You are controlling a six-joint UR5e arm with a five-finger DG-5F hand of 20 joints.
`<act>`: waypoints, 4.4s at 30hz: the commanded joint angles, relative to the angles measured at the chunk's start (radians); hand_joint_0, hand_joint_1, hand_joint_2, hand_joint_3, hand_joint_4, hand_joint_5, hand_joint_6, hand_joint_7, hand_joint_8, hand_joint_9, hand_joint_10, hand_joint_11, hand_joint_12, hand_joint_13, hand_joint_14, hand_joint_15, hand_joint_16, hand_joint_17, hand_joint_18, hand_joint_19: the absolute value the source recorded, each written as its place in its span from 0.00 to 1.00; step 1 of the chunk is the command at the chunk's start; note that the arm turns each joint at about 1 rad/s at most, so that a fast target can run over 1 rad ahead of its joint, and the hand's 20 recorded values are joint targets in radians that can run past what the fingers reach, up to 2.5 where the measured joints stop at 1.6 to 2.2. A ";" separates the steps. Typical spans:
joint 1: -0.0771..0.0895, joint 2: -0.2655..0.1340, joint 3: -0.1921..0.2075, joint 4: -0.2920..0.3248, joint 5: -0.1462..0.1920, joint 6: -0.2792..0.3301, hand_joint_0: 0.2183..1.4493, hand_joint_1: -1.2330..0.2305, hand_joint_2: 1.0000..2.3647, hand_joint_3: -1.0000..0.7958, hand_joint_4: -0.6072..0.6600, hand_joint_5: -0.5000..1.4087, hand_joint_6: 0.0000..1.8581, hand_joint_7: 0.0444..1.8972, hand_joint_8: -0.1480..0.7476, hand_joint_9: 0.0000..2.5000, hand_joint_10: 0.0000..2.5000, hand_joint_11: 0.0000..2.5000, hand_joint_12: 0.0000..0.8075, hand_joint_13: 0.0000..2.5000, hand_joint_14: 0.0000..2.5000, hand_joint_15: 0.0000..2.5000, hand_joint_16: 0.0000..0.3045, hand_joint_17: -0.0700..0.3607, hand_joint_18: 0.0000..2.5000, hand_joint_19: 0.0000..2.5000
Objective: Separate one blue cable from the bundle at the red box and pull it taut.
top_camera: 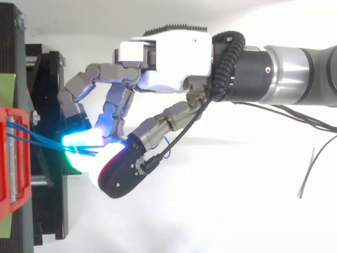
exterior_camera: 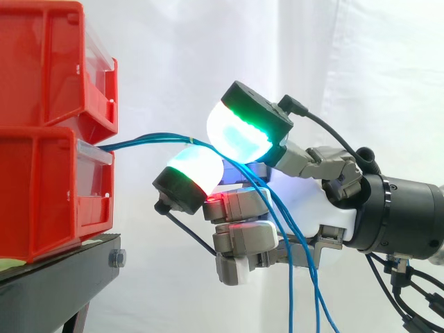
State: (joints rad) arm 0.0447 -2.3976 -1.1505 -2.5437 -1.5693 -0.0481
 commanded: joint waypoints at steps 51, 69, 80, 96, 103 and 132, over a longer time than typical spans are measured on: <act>-0.006 0.000 0.000 -0.007 -0.009 -0.010 0.23 0.23 0.00 0.28 0.62 0.18 0.49 0.66 0.60 0.47 0.00 0.70 0.56 0.50 0.01 0.49 0.19 0.46 0.44 0.29; -0.006 0.000 0.002 -0.006 -0.009 -0.010 0.34 0.38 0.01 0.33 0.55 0.18 0.47 0.68 0.55 0.47 0.00 0.69 0.51 0.50 0.01 0.51 0.18 0.44 0.43 0.32; -0.006 0.000 0.003 -0.006 -0.009 -0.010 0.47 0.21 0.00 0.31 0.43 0.18 0.49 0.76 0.54 0.45 0.00 0.69 0.50 0.49 0.01 0.50 0.17 0.44 0.42 0.29; -0.008 0.000 0.003 -0.009 -0.018 -0.013 0.29 0.14 0.00 0.28 0.58 0.20 0.49 0.68 0.56 0.48 0.00 0.70 0.52 0.49 0.01 0.49 0.18 0.44 0.42 0.28; -0.009 0.000 0.003 -0.015 -0.025 -0.013 0.21 0.20 0.00 0.28 0.59 0.20 0.49 0.65 0.61 0.50 0.00 0.69 0.58 0.50 0.01 0.49 0.19 0.47 0.44 0.29; -0.009 0.000 0.003 -0.015 -0.025 -0.015 0.49 0.20 0.00 0.28 0.52 0.18 0.49 0.81 0.55 0.48 0.00 0.68 0.51 0.48 0.01 0.49 0.17 0.44 0.41 0.27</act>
State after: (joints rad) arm 0.0353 -2.3976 -1.1472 -2.5587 -1.5938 -0.0628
